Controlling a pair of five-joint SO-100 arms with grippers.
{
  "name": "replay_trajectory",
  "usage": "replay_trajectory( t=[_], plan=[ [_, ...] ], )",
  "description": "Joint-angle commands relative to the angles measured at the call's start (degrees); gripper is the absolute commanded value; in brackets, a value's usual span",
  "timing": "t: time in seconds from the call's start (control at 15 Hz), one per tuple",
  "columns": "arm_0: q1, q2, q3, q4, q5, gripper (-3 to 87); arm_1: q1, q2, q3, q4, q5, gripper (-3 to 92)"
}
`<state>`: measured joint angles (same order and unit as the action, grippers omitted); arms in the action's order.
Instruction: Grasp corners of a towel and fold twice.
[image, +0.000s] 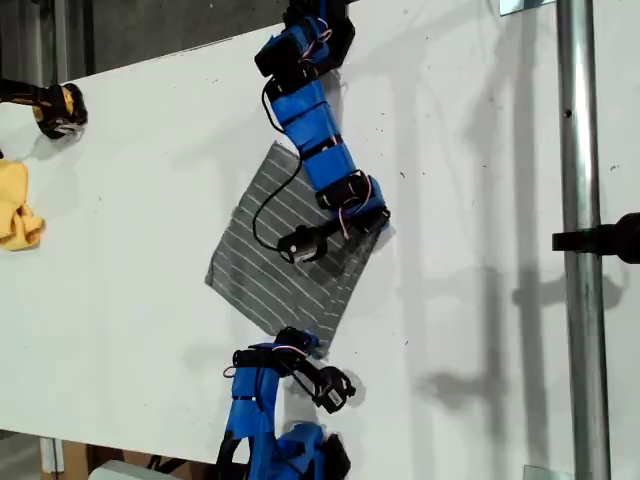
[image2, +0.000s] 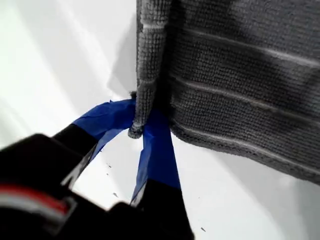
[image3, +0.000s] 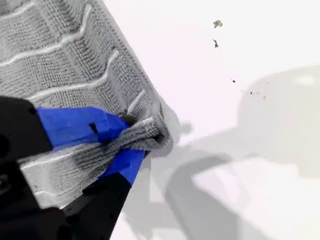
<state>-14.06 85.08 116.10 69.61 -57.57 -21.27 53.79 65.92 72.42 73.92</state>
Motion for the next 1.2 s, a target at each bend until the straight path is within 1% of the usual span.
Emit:
replay_trajectory(
  t=[0.0,0.2,0.33,0.6,0.73,0.8,0.93,1.07,1.13],
  plan=[
    [-0.70,0.53,-0.79,0.53,0.18,-1.5,-0.88,5.36,-0.18,0.62,0.26,-0.2],
    [1.05,5.01,-1.41,1.93,-0.88,-1.5,-0.88,6.06,-0.09,0.53,0.00,-0.2],
    [2.81,8.88,-3.96,5.27,-1.67,-1.5,-1.32,8.35,-0.09,0.53,-0.26,-0.2],
    [7.82,16.96,-9.32,9.93,-2.55,-1.5,-2.64,16.79,-0.26,0.44,-1.76,-0.2],
    [10.63,23.64,-8.61,12.83,-5.80,-1.5,-4.31,20.13,-1.41,-0.44,-4.31,-0.2],
    [11.87,27.33,-6.33,13.62,-8.17,-1.5,-5.27,20.39,-1.67,-2.81,-6.77,-0.2],
    [12.74,33.57,-0.88,12.83,-11.43,-1.5,-5.54,19.86,-0.62,-3.69,-6.59,-0.2],
    [10.37,35.24,-0.26,11.43,-9.32,-1.5,-3.69,21.18,1.41,-3.16,-6.42,-0.2],
    [8.53,35.16,-0.97,9.76,-6.42,-1.5,-2.29,22.24,2.29,-1.93,-6.59,-0.2]
  ],
)
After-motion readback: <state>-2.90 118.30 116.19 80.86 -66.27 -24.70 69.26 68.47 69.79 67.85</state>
